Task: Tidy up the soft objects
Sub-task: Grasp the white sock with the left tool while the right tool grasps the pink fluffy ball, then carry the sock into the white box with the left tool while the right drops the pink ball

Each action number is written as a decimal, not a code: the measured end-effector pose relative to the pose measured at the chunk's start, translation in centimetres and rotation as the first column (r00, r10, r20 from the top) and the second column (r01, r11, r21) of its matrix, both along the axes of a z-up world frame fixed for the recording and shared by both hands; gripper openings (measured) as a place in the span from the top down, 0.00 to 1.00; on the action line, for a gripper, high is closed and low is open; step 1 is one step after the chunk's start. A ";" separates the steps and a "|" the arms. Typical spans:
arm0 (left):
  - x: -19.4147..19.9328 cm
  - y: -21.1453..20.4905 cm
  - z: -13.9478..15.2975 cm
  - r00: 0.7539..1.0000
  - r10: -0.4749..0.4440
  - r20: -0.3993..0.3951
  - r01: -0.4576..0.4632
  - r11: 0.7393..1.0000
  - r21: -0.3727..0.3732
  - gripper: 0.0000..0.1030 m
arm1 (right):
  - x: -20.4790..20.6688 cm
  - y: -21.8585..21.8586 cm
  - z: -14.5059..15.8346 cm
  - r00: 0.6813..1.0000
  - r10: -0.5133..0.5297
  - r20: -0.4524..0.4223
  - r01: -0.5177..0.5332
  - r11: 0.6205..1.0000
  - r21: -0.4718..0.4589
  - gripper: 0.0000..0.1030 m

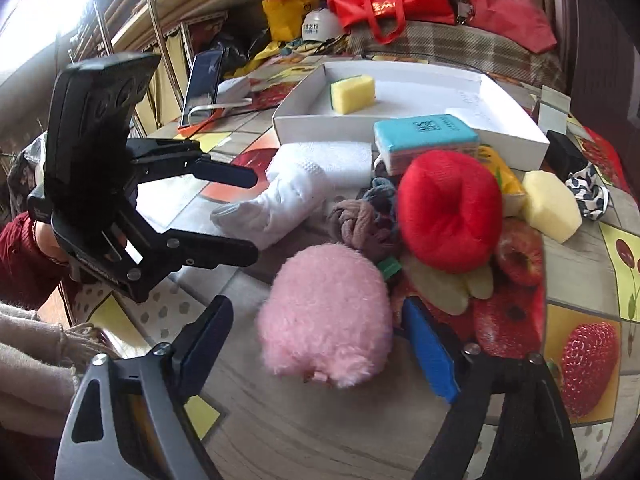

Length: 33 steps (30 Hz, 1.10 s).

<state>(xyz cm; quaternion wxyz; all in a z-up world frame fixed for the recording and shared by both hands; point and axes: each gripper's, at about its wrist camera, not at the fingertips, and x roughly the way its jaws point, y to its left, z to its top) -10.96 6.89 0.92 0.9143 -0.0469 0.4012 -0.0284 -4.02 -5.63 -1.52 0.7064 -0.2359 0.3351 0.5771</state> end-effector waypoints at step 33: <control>-2.8 8.3 4.1 0.721 0.490 0.490 -0.600 0.795 0.089 0.63 | 10.4 -9.1 6.4 0.755 -0.646 0.111 0.501 0.677 0.539 0.46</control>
